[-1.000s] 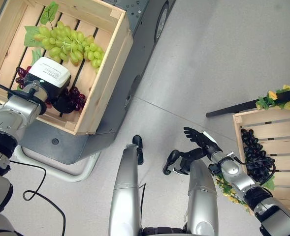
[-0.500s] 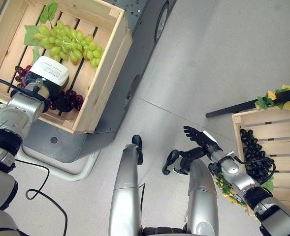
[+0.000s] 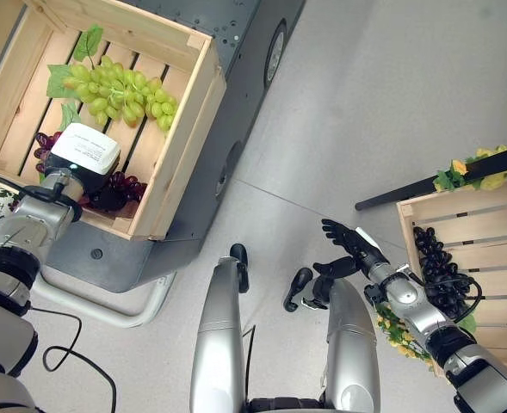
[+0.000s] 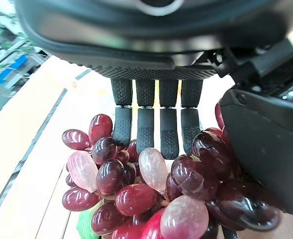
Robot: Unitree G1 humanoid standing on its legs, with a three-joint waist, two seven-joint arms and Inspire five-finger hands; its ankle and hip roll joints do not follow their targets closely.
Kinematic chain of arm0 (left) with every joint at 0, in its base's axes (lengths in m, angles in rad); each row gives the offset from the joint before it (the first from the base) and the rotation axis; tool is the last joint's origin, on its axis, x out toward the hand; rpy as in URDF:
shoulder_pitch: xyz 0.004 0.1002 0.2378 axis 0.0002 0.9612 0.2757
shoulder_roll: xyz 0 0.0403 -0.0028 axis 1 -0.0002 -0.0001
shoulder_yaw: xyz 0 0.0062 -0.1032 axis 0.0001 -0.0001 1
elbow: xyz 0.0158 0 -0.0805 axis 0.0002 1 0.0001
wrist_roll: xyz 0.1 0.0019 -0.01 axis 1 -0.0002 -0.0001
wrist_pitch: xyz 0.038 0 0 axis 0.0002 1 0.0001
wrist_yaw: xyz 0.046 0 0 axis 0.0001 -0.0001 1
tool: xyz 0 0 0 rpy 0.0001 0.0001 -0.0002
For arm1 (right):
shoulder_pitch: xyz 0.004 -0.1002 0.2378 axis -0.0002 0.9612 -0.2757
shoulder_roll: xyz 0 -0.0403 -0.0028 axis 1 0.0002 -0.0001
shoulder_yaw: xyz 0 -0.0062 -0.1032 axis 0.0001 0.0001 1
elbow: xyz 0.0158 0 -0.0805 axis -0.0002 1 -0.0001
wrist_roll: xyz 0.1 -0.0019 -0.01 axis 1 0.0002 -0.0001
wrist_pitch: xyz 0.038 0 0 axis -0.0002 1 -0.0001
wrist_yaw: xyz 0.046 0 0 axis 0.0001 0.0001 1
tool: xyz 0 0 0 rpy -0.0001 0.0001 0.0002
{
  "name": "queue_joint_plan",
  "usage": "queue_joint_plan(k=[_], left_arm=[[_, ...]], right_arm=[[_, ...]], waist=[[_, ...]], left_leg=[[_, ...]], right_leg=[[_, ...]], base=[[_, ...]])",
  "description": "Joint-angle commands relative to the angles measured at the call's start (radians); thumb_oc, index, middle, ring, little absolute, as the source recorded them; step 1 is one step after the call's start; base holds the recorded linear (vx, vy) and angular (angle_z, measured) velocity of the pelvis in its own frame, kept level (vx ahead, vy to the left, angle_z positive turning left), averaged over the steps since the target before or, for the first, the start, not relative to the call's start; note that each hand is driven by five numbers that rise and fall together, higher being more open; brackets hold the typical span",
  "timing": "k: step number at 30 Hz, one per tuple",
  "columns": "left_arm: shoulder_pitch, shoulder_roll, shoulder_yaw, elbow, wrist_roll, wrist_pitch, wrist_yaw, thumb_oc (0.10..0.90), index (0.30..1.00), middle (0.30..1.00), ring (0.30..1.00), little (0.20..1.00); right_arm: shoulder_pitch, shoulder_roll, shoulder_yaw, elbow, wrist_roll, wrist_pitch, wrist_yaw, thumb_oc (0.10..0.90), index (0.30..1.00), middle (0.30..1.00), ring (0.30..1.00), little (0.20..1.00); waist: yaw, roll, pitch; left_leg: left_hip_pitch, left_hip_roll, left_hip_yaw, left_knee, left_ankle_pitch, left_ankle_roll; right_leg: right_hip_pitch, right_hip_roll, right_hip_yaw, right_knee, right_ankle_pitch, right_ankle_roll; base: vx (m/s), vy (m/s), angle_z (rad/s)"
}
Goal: Pick up the fruits from the basket on one side to the basket on the other side
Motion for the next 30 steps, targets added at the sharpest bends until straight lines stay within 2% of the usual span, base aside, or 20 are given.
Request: queue_joint_plan(k=[1,2,3,4,6,7,8,9,12,15,20,24,30], left_arm=[[0.049,0.051,0.178,0.054,-0.314,0.017,0.135,0.4,0.3,0.3,0.3,0.3],[0.058,0.05,0.191,0.054,-0.343,0.01,0.144,0.4,0.3,0.3,0.3,0.3],[0.097,0.035,0.267,0.054,-0.467,-0.002,0.17,0.4,0.3,0.3,0.3,0.3],[0.109,0.03,0.291,0.053,-0.507,-0.007,0.177,0.4,0.3,0.3,0.3,0.3],[0.182,-0.015,0.453,0.055,-0.64,-0.058,0.193,0.4,0.3,0.3,0.3,0.3],[0.195,-0.022,0.478,0.052,-0.656,-0.06,0.189,0.4,0.3,0.3,0.3,0.3],[0.235,-0.055,0.575,0.048,-0.741,-0.095,0.185,0.4,0.3,0.3,0.3,0.3],[0.247,-0.064,0.604,0.042,-0.757,-0.097,0.178,0.4,0.3,0.3,0.3,0.3],[0.296,-0.117,0.73,0.006,-0.948,-0.124,0.143,0.4,0.3,0.3,0.3,0.3],[0.318,-0.148,0.791,-0.011,-1.062,-0.121,0.094,0.4,0.3,0.3,0.3,0.3],[0.345,-0.197,0.869,-0.043,-1.304,-0.16,0.034,0.4,0.3,0.3,0.3,0.3],[0.346,-0.213,0.897,-0.053,-1.413,-0.184,-0.008,0.4,0.3,0.3,0.3,0.3],[0.336,-0.22,0.9,-0.093,-1.507,-0.229,-0.076,0.4,0.3,0.3,0.3,0.3]], right_arm=[[0.055,-0.015,-0.079,-0.087,0.047,-0.094,-0.028,0.8,0.9,0.9,0.9,0.9],[0.057,-0.013,-0.079,-0.088,0.046,-0.093,-0.028,0.8,0.9,0.9,0.9,0.9],[0.074,-0.003,-0.081,-0.093,0.039,-0.097,-0.034,0.8,0.9,0.9,0.9,0.9],[0.078,0.0,-0.082,-0.095,0.037,-0.099,-0.036,0.8,0.9,0.9,0.9,0.9],[0.1,0.024,-0.088,-0.103,0.019,-0.096,-0.044,0.8,0.9,0.9,0.9,0.9],[0.104,0.027,-0.087,-0.105,0.016,-0.095,-0.046,0.8,0.9,0.9,0.9,0.9],[0.121,0.042,-0.089,-0.115,0.004,-0.083,-0.056,0.8,0.9,0.9,0.9,0.9],[0.129,0.047,-0.09,-0.118,-0.002,-0.08,-0.057,0.8,0.9,0.9,0.9,0.9],[0.171,0.069,-0.095,-0.131,-0.025,-0.068,-0.07,0.8,0.9,0.9,0.9,0.9],[0.194,0.079,-0.1,-0.138,-0.031,-0.06,-0.072,0.8,0.9,0.9,0.9,0.9],[0.232,0.099,-0.1,-0.159,-0.047,-0.04,-0.084,0.8,0.9,0.9,0.9,0.9],[0.25,0.109,-0.098,-0.159,-0.047,-0.044,-0.091,0.8,0.9,0.9,0.9,0.9],[0.272,0.123,-0.084,-0.188,-0.052,-0.066,-0.091,0.8,0.9,0.9,0.9,0.9]], waist=[[0.035,0.017,-0.011],[0.035,0.017,-0.011],[0.038,0.019,-0.011],[0.038,0.02,-0.011],[0.042,0.02,-0.014],[0.042,0.02,-0.018],[0.043,0.021,-0.037],[0.042,0.021,-0.043],[0.038,0.026,-0.079],[0.033,0.029,-0.098],[0.025,0.036,-0.134],[0.02,0.041,-0.154],[0.011,0.051,-0.193]], left_leg=[[0.243,-0.036,0.087,-0.148,-0.096,0.032],[0.25,-0.037,0.087,-0.151,-0.096,0.032],[0.286,-0.044,0.087,-0.168,-0.095,0.035],[0.296,-0.046,0.087,-0.172,-0.095,0.036],[0.355,-0.057,0.086,-0.198,-0.094,0.039],[0.362,-0.058,0.085,-0.202,-0.094,0.04],[0.39,-0.065,0.085,-0.22,-0.095,0.042],[0.4,-0.066,0.085,-0.226,-0.095,0.043],[0.459,-0.076,0.086,-0.267,-0.097,0.049],[0.497,-0.079,0.087,-0.294,-0.096,0.053],[0.571,-0.088,0.085,-0.348,-0.095,0.06],[0.605,-0.092,0.082,-0.36,-0.103,0.068],[0.67,-0.102,0.083,-0.415,-0.095,0.066]], right_leg=[[0.123,0.001,0.044,-0.133,0.127,0.073],[0.129,0.0,0.044,-0.135,0.128,0.074],[0.157,-0.002,0.046,-0.144,0.134,0.079],[0.165,-0.003,0.047,-0.147,0.136,0.08],[0.216,-0.006,0.046,-0.166,0.141,0.083],[0.222,-0.006,0.046,-0.169,0.142,0.084],[0.244,-0.008,0.046,-0.181,0.146,0.087],[0.252,-0.008,0.046,-0.185,0.147,0.088],[0.301,-0.012,0.046,-0.218,0.156,0.096],[0.331,-0.015,0.046,-0.241,0.165,0.102],[0.395,-0.017,0.044,-0.299,0.187,0.116],[0.426,-0.02,0.044,-0.318,0.194,0.122],[0.486,-0.01,0.048,-0.382,0.212,0.132]], base=[[0.03,-0.016,-0.04],[0.04,-0.023,-0.06],[0.02,-0.02,-0.05],[0.04,-0.032,-0.05],[0.04,-0.028,-0.02],[0.07,-0.022,-0.01],[0.07,-0.013,-0.02],[0.09,-0.012,-0.03],[0.08,-0.007,-0.04],[0.07,-0.01,-0.05],[0.06,-0.02,-0.02],[0.04,-0.034,-0.05],[0.04,-0.051,-0.02]])
